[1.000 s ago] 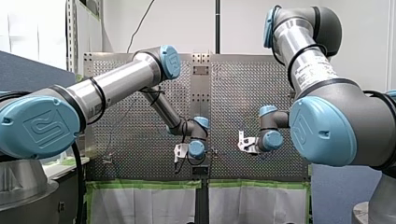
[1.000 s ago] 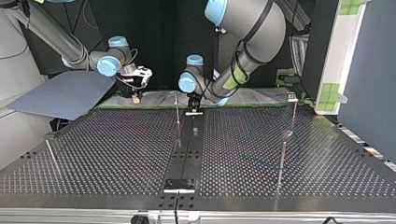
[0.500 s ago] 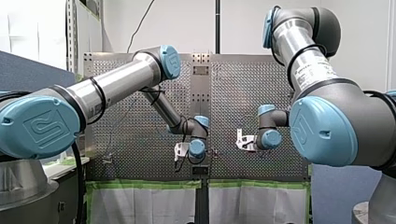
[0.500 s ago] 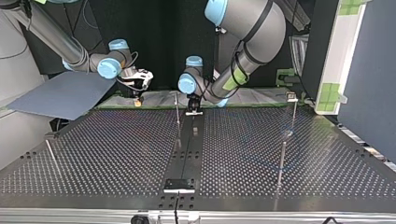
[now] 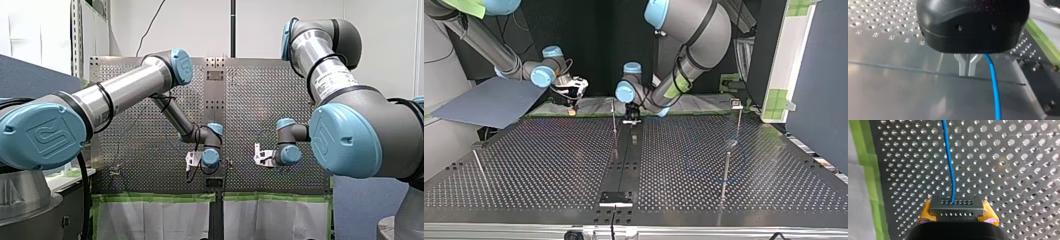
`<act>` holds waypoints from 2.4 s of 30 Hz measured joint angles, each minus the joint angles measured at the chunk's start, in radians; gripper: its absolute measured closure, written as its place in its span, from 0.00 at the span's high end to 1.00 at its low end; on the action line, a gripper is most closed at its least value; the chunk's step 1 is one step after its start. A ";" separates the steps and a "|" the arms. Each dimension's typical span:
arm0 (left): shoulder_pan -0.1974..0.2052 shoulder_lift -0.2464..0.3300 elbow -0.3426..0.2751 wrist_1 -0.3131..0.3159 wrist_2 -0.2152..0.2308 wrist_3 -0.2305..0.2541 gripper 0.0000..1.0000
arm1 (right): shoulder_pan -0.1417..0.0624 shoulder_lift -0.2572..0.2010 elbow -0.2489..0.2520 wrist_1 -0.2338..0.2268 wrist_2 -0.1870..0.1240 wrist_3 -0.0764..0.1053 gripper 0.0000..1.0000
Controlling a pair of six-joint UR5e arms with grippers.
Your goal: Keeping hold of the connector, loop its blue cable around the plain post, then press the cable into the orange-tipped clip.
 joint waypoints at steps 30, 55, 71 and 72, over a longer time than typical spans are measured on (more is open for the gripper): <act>0.017 0.000 0.016 -0.001 -0.001 0.060 1.00 | -0.006 0.004 -0.039 -0.013 -0.018 -0.005 0.00; -0.004 0.081 -0.105 0.037 0.008 0.084 1.00 | 0.002 0.009 -0.038 0.057 0.021 -0.045 0.00; -0.021 0.138 -0.269 -0.033 0.048 0.136 1.00 | 0.010 0.010 -0.037 0.070 0.042 -0.054 0.00; -0.021 0.138 -0.279 -0.035 0.048 0.138 1.00 | 0.011 0.010 -0.037 0.071 0.042 -0.054 0.00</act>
